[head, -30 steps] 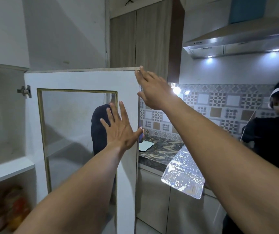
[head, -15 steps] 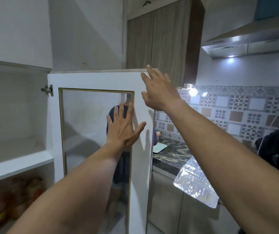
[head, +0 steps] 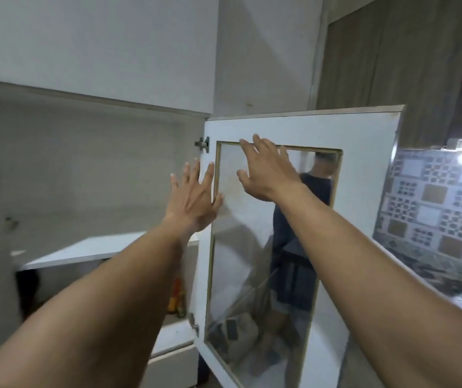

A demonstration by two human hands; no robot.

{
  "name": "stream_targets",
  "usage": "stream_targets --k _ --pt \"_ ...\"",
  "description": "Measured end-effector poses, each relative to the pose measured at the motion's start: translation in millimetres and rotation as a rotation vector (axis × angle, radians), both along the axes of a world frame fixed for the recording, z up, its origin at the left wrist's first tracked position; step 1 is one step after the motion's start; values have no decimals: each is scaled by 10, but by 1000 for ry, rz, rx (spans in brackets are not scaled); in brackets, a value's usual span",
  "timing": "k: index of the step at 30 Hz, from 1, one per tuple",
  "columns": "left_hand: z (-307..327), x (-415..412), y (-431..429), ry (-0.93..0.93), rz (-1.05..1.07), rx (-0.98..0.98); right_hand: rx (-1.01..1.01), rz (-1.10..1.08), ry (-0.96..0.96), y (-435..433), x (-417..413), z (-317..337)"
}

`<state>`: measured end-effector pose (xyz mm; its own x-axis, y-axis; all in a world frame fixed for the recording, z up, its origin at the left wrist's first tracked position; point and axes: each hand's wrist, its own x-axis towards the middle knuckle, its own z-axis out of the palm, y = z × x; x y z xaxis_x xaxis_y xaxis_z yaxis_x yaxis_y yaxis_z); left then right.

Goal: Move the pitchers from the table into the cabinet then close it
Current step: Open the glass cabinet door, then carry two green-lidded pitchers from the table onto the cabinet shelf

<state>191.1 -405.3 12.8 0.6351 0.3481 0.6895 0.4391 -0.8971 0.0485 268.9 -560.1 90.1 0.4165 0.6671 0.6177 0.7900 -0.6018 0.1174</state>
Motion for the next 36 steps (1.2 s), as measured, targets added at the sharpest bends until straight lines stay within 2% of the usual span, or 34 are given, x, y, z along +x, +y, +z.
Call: stream_targets --k 8,19,28,36 --pt "-334 -1420 1097 52 345 -42 -61 324 93 1479 -761 -402" --pt "-779 -3833 2239 87 784 -140 -164 714 232 3317 -2708 -919" --pt "-1178 -5372 2707 74 1042 -237 -208 954 297 4442 -4171 -1336" --pt "-1679 -6303 3097 -1 1235 -368 -325 1139 297 5312 -5199 -1902"
